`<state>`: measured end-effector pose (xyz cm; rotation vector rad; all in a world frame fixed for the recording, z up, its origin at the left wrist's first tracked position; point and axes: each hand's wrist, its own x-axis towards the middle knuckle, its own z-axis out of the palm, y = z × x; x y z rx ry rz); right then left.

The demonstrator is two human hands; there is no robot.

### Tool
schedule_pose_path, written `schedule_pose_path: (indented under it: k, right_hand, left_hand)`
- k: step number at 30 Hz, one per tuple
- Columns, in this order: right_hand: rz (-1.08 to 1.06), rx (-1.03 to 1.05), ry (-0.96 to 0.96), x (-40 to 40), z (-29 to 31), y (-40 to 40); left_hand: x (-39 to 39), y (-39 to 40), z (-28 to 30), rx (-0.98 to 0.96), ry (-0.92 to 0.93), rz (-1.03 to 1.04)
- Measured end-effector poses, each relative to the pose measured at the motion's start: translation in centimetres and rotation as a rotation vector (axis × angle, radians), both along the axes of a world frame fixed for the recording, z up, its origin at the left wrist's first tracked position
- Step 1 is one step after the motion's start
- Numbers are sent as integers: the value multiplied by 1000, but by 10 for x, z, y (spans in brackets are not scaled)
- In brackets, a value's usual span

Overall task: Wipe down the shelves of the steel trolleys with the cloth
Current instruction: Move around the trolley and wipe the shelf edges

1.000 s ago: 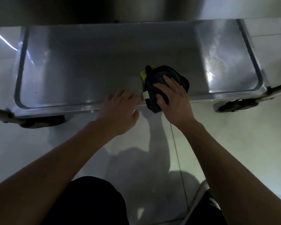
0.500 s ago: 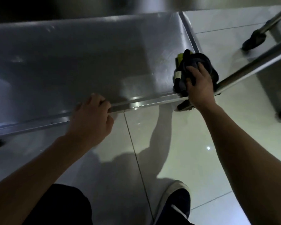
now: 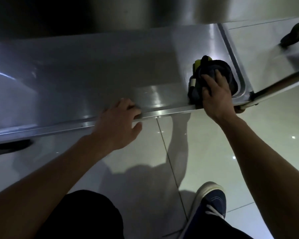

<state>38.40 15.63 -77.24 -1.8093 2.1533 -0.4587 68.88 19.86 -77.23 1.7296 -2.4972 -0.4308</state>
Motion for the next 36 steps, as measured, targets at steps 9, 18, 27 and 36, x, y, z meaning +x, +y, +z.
schedule_pose_path:
  k: [9, 18, 27, 36]
  right_hand:
    - [222, 46, 49, 156, -10, -26]
    - [458, 53, 6, 294, -24, -41]
    - [426, -24, -54, 258, -26, -45]
    - [253, -69, -71, 100, -19, -70]
  left_hand:
    - [112, 3, 4, -31, -39, 235]
    - [158, 25, 1, 11, -5, 220]
    - [116, -7, -2, -48, -1, 217]
    - [-6, -54, -6, -70, -45, 71]
